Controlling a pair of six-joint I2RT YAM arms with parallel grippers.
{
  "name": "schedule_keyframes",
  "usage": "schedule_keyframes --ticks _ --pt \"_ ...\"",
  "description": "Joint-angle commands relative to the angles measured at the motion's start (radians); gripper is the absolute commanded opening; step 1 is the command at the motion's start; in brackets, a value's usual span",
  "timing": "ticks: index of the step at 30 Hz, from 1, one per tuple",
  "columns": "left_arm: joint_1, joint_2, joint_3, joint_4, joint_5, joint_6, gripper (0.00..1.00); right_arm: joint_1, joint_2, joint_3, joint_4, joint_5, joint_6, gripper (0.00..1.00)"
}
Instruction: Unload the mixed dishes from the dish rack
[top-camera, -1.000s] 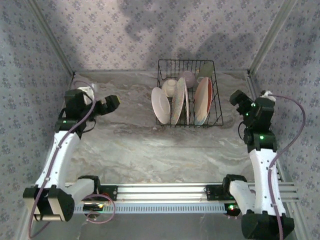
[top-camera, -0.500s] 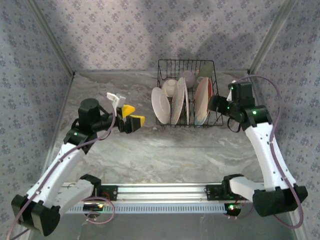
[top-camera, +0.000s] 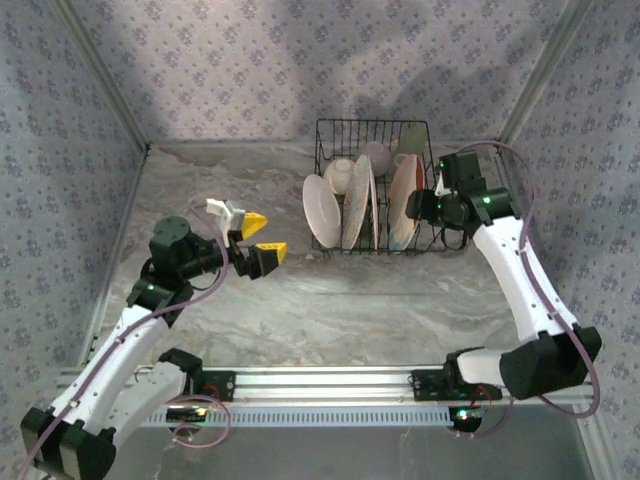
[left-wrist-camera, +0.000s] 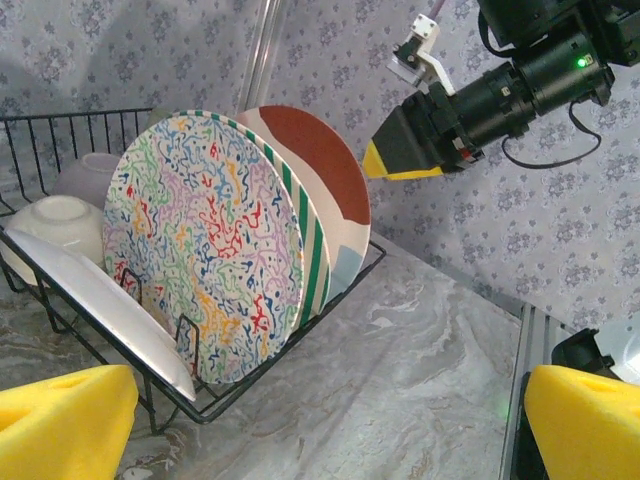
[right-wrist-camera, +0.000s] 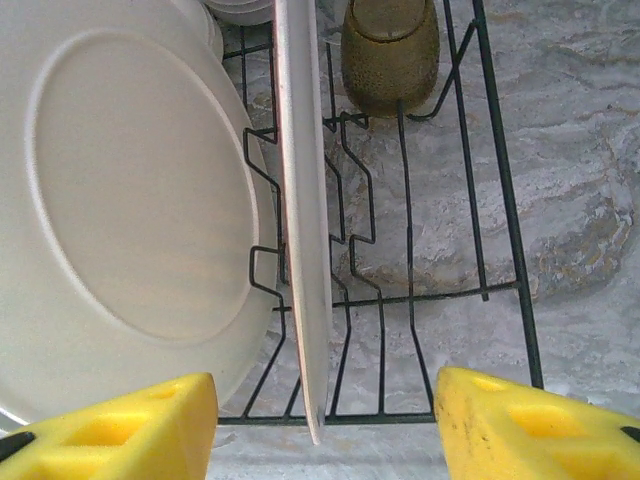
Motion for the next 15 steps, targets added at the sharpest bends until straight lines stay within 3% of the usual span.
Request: schedule_keyframes --ticks 1,15 --pt "-0.008 -0.006 -0.007 0.039 -0.022 0.026 0.99 0.013 0.009 0.042 -0.020 0.036 -0.002 0.55" --pt "-0.054 -0.004 -0.004 -0.008 -0.081 0.055 0.99 0.026 0.062 0.065 0.013 0.053 -0.001 0.34"
